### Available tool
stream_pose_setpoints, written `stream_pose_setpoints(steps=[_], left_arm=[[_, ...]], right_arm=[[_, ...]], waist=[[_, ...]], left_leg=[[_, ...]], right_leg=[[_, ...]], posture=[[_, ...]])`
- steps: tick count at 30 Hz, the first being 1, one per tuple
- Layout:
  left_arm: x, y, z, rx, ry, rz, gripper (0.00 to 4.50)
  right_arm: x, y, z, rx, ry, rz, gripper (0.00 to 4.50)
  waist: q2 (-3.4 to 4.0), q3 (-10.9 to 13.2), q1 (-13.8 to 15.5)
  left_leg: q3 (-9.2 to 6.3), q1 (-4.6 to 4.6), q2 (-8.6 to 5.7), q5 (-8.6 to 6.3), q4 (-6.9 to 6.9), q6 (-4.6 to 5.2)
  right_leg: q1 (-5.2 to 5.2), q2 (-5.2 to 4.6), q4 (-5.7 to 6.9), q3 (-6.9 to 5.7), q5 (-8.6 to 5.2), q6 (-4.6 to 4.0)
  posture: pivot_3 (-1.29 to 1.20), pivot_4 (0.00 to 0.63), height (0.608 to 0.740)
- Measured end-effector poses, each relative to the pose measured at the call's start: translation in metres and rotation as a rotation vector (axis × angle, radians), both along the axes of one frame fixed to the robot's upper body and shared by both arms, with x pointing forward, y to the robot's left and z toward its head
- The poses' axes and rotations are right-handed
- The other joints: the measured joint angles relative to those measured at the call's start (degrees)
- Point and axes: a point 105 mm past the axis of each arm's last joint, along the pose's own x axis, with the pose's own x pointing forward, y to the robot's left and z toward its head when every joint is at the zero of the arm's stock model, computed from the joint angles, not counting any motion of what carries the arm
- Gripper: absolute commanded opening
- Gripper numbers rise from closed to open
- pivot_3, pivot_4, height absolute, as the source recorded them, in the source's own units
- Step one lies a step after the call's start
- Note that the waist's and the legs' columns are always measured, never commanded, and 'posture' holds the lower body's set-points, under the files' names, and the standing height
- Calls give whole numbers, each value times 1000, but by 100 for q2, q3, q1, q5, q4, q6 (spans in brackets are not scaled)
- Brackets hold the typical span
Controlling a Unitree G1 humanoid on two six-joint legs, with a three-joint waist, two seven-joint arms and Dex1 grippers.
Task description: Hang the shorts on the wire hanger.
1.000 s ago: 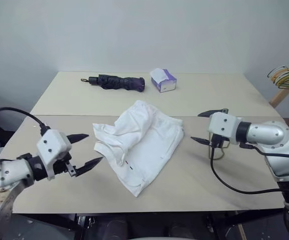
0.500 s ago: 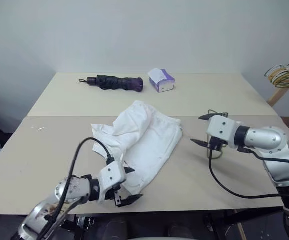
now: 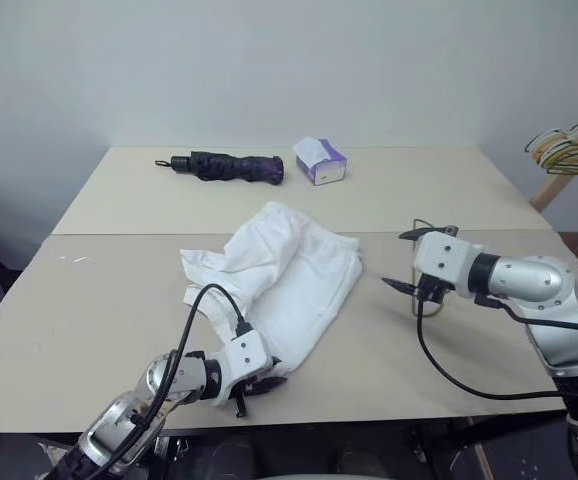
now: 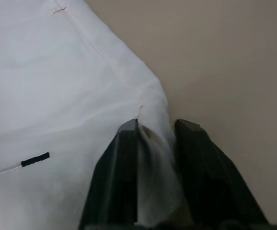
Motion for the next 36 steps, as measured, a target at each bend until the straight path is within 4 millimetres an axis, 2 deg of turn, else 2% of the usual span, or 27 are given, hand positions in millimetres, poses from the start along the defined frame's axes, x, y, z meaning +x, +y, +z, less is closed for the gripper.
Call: stream_pose_setpoints(steps=[2,6,10,13,18,22,28,32,36], left_arm=[[2,4,1,14,-15,6,12],[3,18,4,53,-27,-7,12],[7,39,9,104,-51,23,12],[9,56,27,57,-74,39,12],[19,101,66,75,-175,83,12],[16,129,82,118,-183,87,12],[19,142,98,139,-234,97,12],[22,148,103,149,-255,127,12],[22,150,102,152,-255,135,0]], right_arm=[[0,0,0,-4,-3,-2,4500],[1,-1,-2,-29,-12,1,4500],[3,2,-17,-65,-2,17,4500],[4,9,-28,-77,27,66,4500],[10,26,-45,-126,5,173,4500],[19,48,-61,-217,-76,288,4500],[25,72,-82,-326,-173,440,4500],[29,85,-85,-341,-227,499,4500],[33,93,-89,-335,-234,527,3551]], waist=[[0,-2,-13],[1,-2,-52],[1,-2,-54],[0,-2,-62],[2,-1,-121],[1,-1,-171],[1,0,-151],[0,-1,-154],[-1,-2,-182]], left_leg=[[-4,0,1,0,0,0],[-7,0,2,0,-1,0],[-5,-1,2,0,-1,0],[-4,-6,4,0,-2,0],[6,0,4,0,-2,0],[14,-4,5,0,-4,-2],[15,-7,4,7,-6,-13],[15,-2,6,9,-7,-17],[17,0,6,10,-9,-19]], right_leg=[[-1,1,1,0,0,0],[-4,2,1,3,0,0],[-6,0,2,3,0,0],[-12,1,1,2,0,0],[-5,0,2,-3,-2,-2],[-12,1,2,-3,-2,-1],[-14,0,7,-6,-2,-2],[-12,2,13,-6,-3,-4],[-12,2,14,-4,-3,-4]], posture=[[130,0,740],[139,0,740],[137,0,740],[146,0,740],[148,0,740],[165,0,740],[178,0,740],[184,0,740],[194,0,740]])
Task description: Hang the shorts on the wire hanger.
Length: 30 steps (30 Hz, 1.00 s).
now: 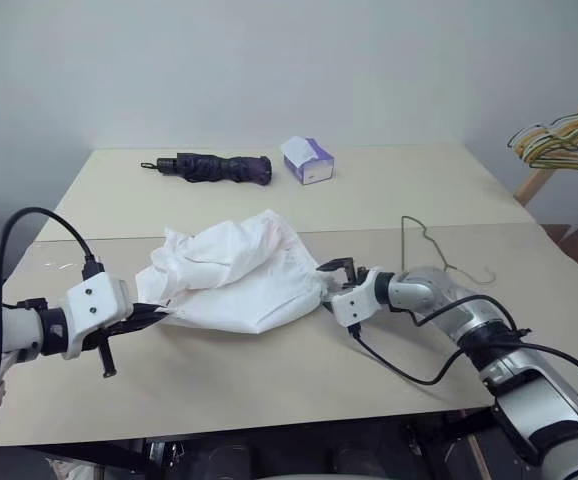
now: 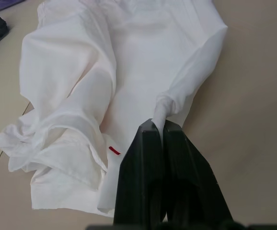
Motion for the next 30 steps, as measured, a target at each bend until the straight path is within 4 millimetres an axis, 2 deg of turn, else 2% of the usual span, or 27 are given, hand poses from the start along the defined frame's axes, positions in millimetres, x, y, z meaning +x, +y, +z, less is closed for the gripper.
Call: stream_pose_setpoints(steps=[6,10,13,17,22,25,27,30], left_arm=[[-3,4,-2,5,5,15,0],[-4,9,-6,9,14,24,0],[-3,13,-8,15,16,38,0],[-2,15,-12,39,14,33,0],[-10,17,-23,93,58,7,0],[-23,16,-30,114,119,-30,0],[-31,13,-32,115,157,-60,0],[-36,6,-26,112,189,-127,0]], right_arm=[[1,0,-11,-14,22,7,1345],[3,0,-15,-15,29,-5,24],[2,0,-14,-18,27,0,24],[-13,-11,-7,-63,59,32,24],[-52,-25,13,-83,172,55,24],[-83,-29,32,-63,298,69,24],[-100,-28,45,-47,374,83,24],[-114,-20,57,19,504,85,24]], waist=[[0,0,15],[1,0,17],[1,0,18],[1,1,64],[2,1,103],[2,1,84],[0,0,58],[-11,-7,52]], left_leg=[[0,1,1,1,-1,-2],[0,0,0,1,-3,-3],[0,-1,0,1,-3,-3],[-3,-5,0,0,-3,0],[-5,-4,5,-2,-3,2],[-8,-2,8,-4,-3,4],[-10,2,11,-4,-3,4],[-10,13,13,-5,-2,3]], right_leg=[[0,-1,2,0,-1,-2],[-2,0,3,-1,-1,-3],[-2,-1,3,-1,-1,-3],[-2,-3,0,-7,-1,-2],[-1,-3,2,-10,-2,-4],[-1,-4,0,-9,-4,-6],[-1,-3,-1,-10,-10,-16],[5,-4,-1,-14,-25,-42]], posture=[[193,0,740],[188,0,740],[188,0,740],[190,0,740],[171,0,740],[151,0,740],[145,0,740],[145,0,740]])
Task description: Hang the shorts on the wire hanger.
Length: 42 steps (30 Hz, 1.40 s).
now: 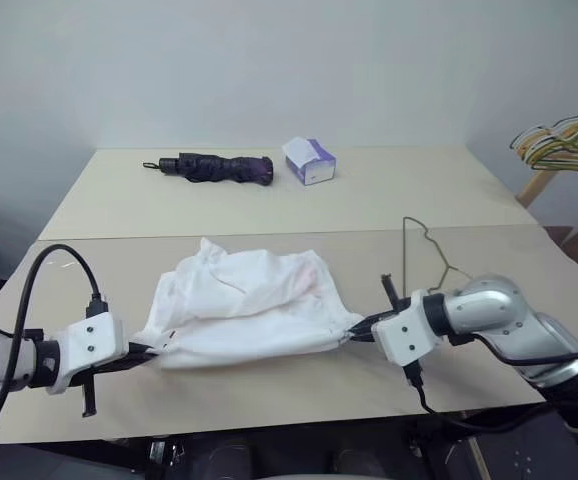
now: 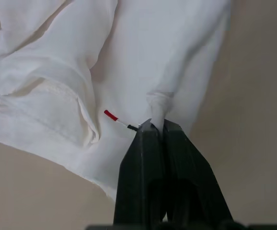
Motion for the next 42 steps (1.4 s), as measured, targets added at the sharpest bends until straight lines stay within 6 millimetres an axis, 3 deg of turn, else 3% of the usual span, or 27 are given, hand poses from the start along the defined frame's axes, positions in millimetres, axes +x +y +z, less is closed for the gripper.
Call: stream_pose_setpoints(steps=[3,6,8,9,11,13,15,17,19,22,24,28,31,33,36,38,42], left_arm=[[19,-12,13,-55,-70,-33,0],[72,-35,44,-243,-305,16,0],[127,-41,78,-334,-526,175,0],[159,-37,104,-365,-671,309,0],[191,-27,157,-424,-902,497,0],[196,-13,218,-548,-1129,649,0],[181,-13,261,-720,-1251,650,0],[157,-8,292,-842,-1339,604,0],[142,-3,300,-829,-1374,552,0],[128,2,281,-768,-1308,478,0],[122,4,255,-717,-1204,441,0],[103,5,210,-563,-1014,350,0],[74,-1,136,-367,-691,215,0],[56,-4,94,-257,-503,155,0],[20,3,35,-22,-239,85,0],[4,8,15,58,-136,62,0],[-18,5,-2,157,-27,-22,0]], right_arm=[[14,9,4,90,87,-107,24],[62,23,22,256,42,-282,24],[109,28,50,367,-76,-447,24],[139,26,75,446,-185,-570,24],[175,15,130,585,-439,-741,24],[189,-7,193,706,-799,-862,24],[177,-6,234,802,-1028,-822,24],[159,-2,259,855,-1186,-747,24],[150,0,263,865,-1236,-701,24],[144,1,244,814,-1212,-650,24],[145,-2,208,677,-1160,-605,24],[139,2,140,466,-1017,-512,24],[128,-4,74,280,-839,-442,24],[114,-2,41,192,-744,-366,24],[80,-1,-11,36,-562,-204,24],[62,2,-30,-24,-476,-116,24],[41,4,-31,-79,-408,-3,24]], waist=[[-4,-4,17],[-3,-10,92],[-15,-14,166],[-17,-14,199],[-27,-22,234],[-39,-30,240],[-46,-35,200],[-48,-39,72],[-48,-40,-50],[-48,-40,-233],[-45,-38,-305],[-39,-30,-390],[-32,-24,-339],[-26,-20,-317],[-21,-19,-243],[-22,-19,-194],[-18,-17,-152]], left_leg=[[3,9,-3,0,2,-1],[4,2,-9,6,11,-5],[-3,-21,-15,13,18,-13],[-8,-32,-17,24,18,-32],[-7,-98,-18,51,10,-79],[-10,-158,-21,55,-4,-91],[-6,-173,-21,42,-18,-112],[-25,-165,-15,33,-47,-125],[-25,-149,-19,32,-85,-125],[-26,-136,-19,33,-89,-125],[-27,-122,-17,33,-75,-122],[-14,-99,-12,35,-5,-94],[-3,-43,-8,15,-6,-39],[-5,1,-3,19,-11,-37],[-4,28,-1,10,-15,-29],[-13,16,-1,8,-12,-23],[-12,2,-2,4,-9,-16]], right_leg=[[1,-1,2,-1,0,-2],[10,5,11,-1,24,28],[-2,11,13,-6,36,32],[-8,11,12,-12,44,33],[-78,10,27,-15,55,35],[-155,-2,39,-37,56,36],[-197,-22,61,-109,55,33],[-196,-28,63,-185,54,33],[-192,-58,58,-267,54,33],[-169,-74,36,-309,51,37],[-109,-74,-30,-318,35,12],[-82,-75,-15,-291,47,-11],[-45,-80,5,-278,51,-22],[-5,-79,5,-279,50,-28],[12,-82,3,-275,10,-40],[2,-81,6,-272,27,-55],[-4,-81,-1,-273,44,-37]], posture=[[142,0,740],[135,0,740],[135,0,740],[132,0,740],[124,0,740],[123,0,740],[120,0,740],[122,0,740],[126,0,740],[135,0,740],[141,0,740],[151,0,740],[154,0,740],[152,0,740],[148,0,740],[145,0,740],[141,0,740]])
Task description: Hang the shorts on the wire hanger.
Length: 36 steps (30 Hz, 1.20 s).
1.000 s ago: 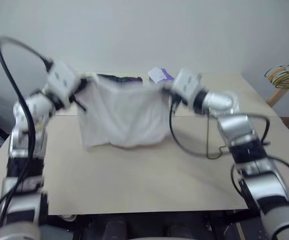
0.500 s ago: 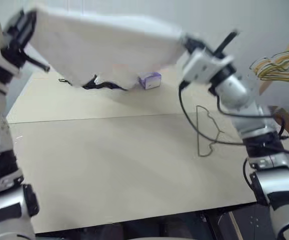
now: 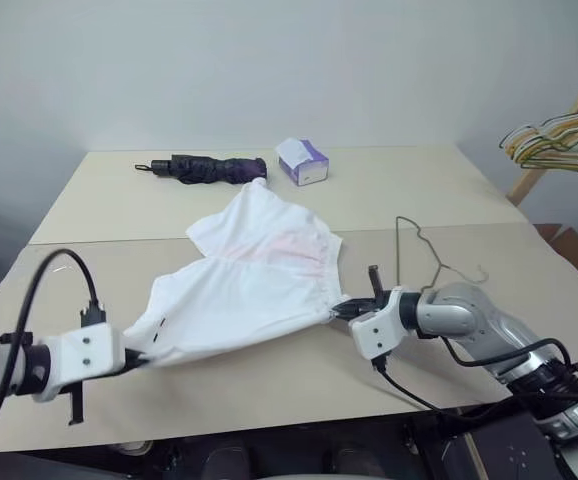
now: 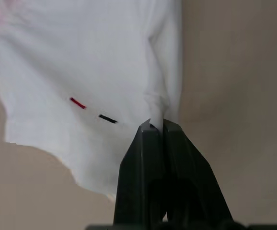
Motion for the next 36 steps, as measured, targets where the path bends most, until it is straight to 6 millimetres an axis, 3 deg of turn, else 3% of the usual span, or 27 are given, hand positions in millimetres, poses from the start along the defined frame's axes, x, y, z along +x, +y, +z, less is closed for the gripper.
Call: stream_pose_setpoints(steps=[7,11,13,14,16,22,25,27,28,31,36], left_arm=[[-46,-18,-12,39,210,-133,0],[-55,-19,-14,63,252,-141,0],[-55,-16,-15,80,253,-134,0],[-54,-15,-16,80,258,-132,520],[-53,-14,-17,76,267,-132,1003],[-43,-10,-11,61,240,-132,2993],[-24,-9,1,-6,157,-101,3987],[2,-10,22,-79,11,-56,4467],[19,-15,37,-151,-94,-31,4467],[38,-35,53,-303,-199,-22,4467],[49,-68,52,-436,-203,-55,4467]], right_arm=[[-24,-10,-11,-96,113,58,24],[-32,-10,-13,-89,155,75,24],[-36,-9,-15,-90,172,86,477],[-38,-8,-13,-96,180,88,753],[-40,-6,-10,-94,203,89,1340],[-49,-13,5,-81,279,70,3444],[-40,-21,16,22,403,-120,4473],[-19,-30,28,145,443,-328,4500],[-2,-35,38,250,426,-457,4500],[29,-52,44,365,434,-744,4500],[71,-75,31,644,584,-1240,4500]], waist=[[-1,-1,10],[8,1,29],[9,1,52],[10,2,63],[9,2,77],[12,4,167],[14,5,200],[11,3,246],[9,0,261],[10,-5,252],[3,-10,180]], left_leg=[[-2,4,3,-3,1,4],[-4,10,2,-3,1,4],[-4,8,1,-3,1,4],[-5,6,1,-4,1,5],[-8,6,2,-4,1,6],[-15,5,2,-6,3,8],[-23,4,4,-6,10,8],[-28,14,5,-6,12,8],[-28,14,5,-7,12,8],[-21,-9,-2,-12,11,17],[10,-51,-4,0,9,-6]], right_leg=[[0,0,0,1,-22,-20],[4,0,1,1,-40,4],[3,0,1,1,-39,5],[2,0,0,1,-39,4],[2,0,0,1,-39,3],[1,-1,-1,-1,-39,0],[1,-1,2,-1,-33,-14],[-1,0,0,-5,-29,-21],[-4,-1,-2,-5,-28,-22],[-4,-3,-2,3,0,-5],[-56,6,24,1,9,-8]], posture=[[137,0,740],[141,0,740],[142,0,740],[137,0,740],[137,0,740],[143,0,740],[140,0,740],[126,0,740],[116,0,740],[94,0,740],[58,0,740]])
